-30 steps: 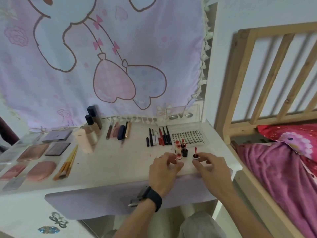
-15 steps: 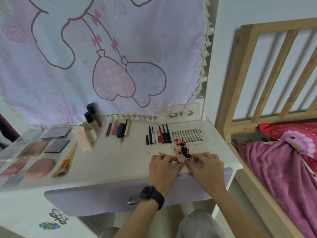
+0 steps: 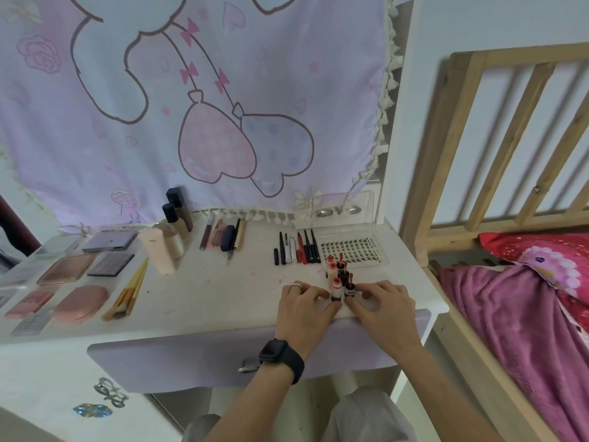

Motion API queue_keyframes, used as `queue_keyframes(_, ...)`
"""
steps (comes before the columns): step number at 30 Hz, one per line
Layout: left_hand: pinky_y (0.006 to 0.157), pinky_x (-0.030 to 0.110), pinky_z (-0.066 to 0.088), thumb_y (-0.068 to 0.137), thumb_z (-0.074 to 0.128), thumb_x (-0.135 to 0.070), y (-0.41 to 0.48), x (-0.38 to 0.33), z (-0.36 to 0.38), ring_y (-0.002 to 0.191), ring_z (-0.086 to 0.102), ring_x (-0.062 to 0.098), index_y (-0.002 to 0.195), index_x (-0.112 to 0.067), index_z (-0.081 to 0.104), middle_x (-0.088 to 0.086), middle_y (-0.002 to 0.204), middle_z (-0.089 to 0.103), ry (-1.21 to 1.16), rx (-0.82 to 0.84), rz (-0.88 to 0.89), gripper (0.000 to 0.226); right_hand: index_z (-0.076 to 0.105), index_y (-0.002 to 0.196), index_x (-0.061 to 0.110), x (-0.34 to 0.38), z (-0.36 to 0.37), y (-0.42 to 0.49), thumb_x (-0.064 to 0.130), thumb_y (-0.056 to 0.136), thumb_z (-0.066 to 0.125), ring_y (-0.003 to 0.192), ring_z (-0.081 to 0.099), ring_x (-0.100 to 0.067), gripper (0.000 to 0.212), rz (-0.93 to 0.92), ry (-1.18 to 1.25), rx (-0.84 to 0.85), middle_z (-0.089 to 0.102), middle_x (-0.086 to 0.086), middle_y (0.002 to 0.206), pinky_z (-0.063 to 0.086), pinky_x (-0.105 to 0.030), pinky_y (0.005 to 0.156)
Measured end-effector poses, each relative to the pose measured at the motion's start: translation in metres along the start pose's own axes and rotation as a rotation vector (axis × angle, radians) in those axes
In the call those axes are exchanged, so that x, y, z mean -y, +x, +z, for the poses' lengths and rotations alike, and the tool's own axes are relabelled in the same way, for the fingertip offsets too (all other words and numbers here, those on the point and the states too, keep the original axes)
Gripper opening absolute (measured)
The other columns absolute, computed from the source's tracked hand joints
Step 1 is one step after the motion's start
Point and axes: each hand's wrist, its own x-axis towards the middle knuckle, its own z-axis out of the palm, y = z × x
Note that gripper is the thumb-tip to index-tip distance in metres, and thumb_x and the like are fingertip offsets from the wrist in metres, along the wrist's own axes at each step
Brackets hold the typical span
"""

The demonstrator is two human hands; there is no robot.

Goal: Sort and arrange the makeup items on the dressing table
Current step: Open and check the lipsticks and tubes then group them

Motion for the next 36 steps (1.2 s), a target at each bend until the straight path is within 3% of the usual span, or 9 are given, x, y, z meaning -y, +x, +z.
queue_keyframes(6,0.096,0.026,0.038,0.094,0.055,-0.048,-0.015,0.014,-0.017,0.115,0.043,0.014,0.117,-0.029,0.067,-0.008,0.115,0.057,0.121,0.015,0.084,0.032,0.072,0.113,0.028,0.003,-0.007,-0.011,0.038,0.087,0.074,0.106,0.044,-0.013,0.027,0.005,0.026,0.036,0.060,0.014,0.104,0.039,-0.037,0.095)
queue_keyframes(9,0.094,0.026,0.038,0.097,0.052,-0.043,-0.024,0.030,-0.030,0.114,0.047,0.014,0.115,-0.031,0.067,-0.009,0.118,0.058,0.160,-0.016,0.119,0.026,0.073,0.108,0.023,0.009,-0.008,-0.029,0.025,0.086,0.077,0.106,0.051,-0.016,0.023,0.006,0.067,-0.014,0.059,0.011,0.105,0.044,-0.035,0.093)
queue_keyframes(13,0.096,0.028,0.037,0.095,0.054,-0.038,-0.036,0.061,-0.051,0.112,0.051,0.014,0.111,-0.030,0.069,-0.011,0.117,0.060,0.218,-0.085,0.116,0.023,0.075,0.098,0.020,0.023,0.004,-0.057,0.012,0.084,0.077,0.096,0.051,-0.011,0.017,-0.211,-0.019,-0.052,0.060,0.013,0.101,0.045,-0.030,0.087)
queue_keyframes(18,0.097,0.033,0.038,0.094,0.057,-0.035,-0.039,0.093,-0.079,0.109,0.056,0.017,0.105,-0.030,0.071,-0.007,0.114,0.065,0.256,-0.160,0.023,0.019,0.076,0.099,0.018,0.060,0.034,-0.058,0.015,0.086,0.077,0.100,0.053,-0.009,0.013,-0.367,-0.029,0.092,0.065,0.007,0.106,0.045,-0.022,0.084)
queue_keyframes(22,0.094,0.033,0.039,0.095,0.048,-0.039,-0.029,0.111,-0.098,0.109,0.055,0.017,0.108,-0.031,0.069,-0.007,0.116,0.064,0.319,-0.143,-0.029,0.025,0.075,0.105,0.020,0.091,0.063,-0.033,0.022,0.091,0.070,0.105,0.053,-0.010,0.015,-0.389,-0.047,0.130,0.063,0.007,0.113,0.037,-0.010,0.084)
queue_keyframes(27,0.093,0.031,0.039,0.096,0.041,-0.043,-0.006,0.124,-0.109,0.111,0.051,0.016,0.111,-0.033,0.064,-0.008,0.118,0.060,0.392,-0.074,-0.053,0.029,0.067,0.125,0.027,0.110,0.093,0.006,0.039,0.098,0.050,0.121,0.048,-0.017,0.034,-0.377,-0.244,0.244,0.060,0.006,0.129,0.044,-0.032,0.099)
queue_keyframes(32,0.094,0.032,0.037,0.098,0.044,-0.038,0.036,0.128,-0.107,0.112,0.052,0.017,0.116,-0.031,0.064,-0.006,0.121,0.060,0.434,-0.051,-0.003,0.028,0.066,0.123,0.030,0.108,0.101,0.007,0.049,0.096,0.033,0.119,0.051,-0.017,0.047,-0.377,-0.271,0.225,0.062,0.007,0.128,0.047,-0.034,0.096)
queue_keyframes(36,0.102,0.033,0.034,0.096,0.050,-0.034,0.079,0.124,-0.099,0.125,0.046,0.020,0.128,-0.029,0.057,-0.003,0.138,0.051,0.449,-0.044,0.038,0.033,0.065,0.124,0.029,0.109,0.100,0.007,0.048,0.097,0.032,0.120,0.051,-0.017,0.047,-0.396,-0.268,0.226,0.061,0.007,0.128,0.047,-0.032,0.098)
